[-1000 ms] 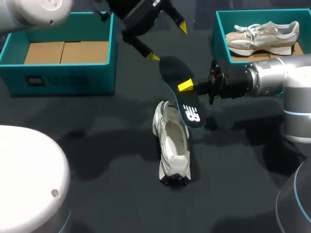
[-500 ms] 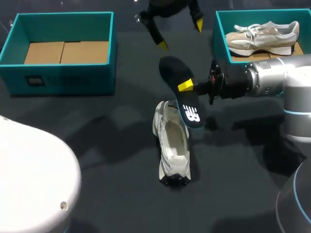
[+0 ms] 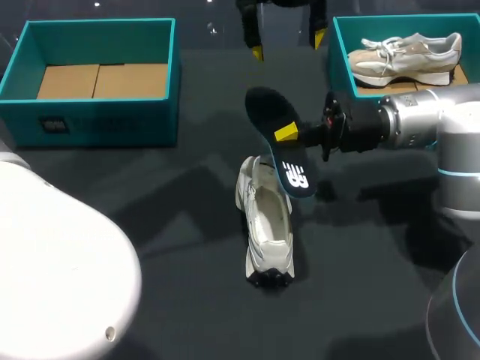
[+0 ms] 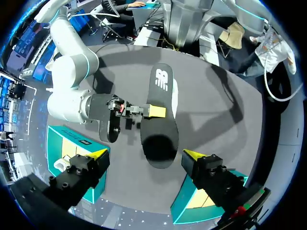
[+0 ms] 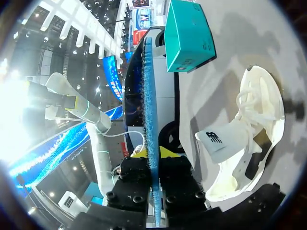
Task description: Take the shoe out of the shoebox, open the shoe tongue, remove and reinsert the insole, then place the shoe into the shoebox
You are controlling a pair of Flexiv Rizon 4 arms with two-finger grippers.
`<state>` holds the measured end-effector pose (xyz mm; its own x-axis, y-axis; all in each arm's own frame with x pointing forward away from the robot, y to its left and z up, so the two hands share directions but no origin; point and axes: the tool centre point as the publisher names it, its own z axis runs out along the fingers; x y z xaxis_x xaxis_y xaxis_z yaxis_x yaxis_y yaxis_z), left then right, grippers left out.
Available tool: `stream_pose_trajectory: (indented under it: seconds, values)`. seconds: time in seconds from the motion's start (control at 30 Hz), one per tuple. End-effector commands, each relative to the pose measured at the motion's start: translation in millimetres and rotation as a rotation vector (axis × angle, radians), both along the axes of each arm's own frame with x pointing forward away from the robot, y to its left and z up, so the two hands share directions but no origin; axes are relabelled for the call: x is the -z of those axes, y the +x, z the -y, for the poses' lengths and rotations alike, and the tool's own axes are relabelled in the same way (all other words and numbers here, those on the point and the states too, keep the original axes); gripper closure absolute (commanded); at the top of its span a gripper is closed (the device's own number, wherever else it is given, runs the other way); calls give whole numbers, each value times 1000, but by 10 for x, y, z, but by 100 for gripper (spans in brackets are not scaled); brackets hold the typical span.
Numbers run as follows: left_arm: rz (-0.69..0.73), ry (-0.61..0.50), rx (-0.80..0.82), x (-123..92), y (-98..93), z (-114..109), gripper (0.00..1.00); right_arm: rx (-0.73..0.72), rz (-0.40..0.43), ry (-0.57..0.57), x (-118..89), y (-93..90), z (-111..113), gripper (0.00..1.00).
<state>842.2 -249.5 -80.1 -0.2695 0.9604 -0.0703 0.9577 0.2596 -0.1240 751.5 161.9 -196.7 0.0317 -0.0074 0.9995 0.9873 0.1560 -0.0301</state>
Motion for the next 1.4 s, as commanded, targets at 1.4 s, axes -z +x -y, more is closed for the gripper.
stream_pose_trajectory:
  seconds: [1.4]
  values:
    - [54,-554,31,-274,-67,-371,0,2,-1,-2,-2,-10,-3,100]
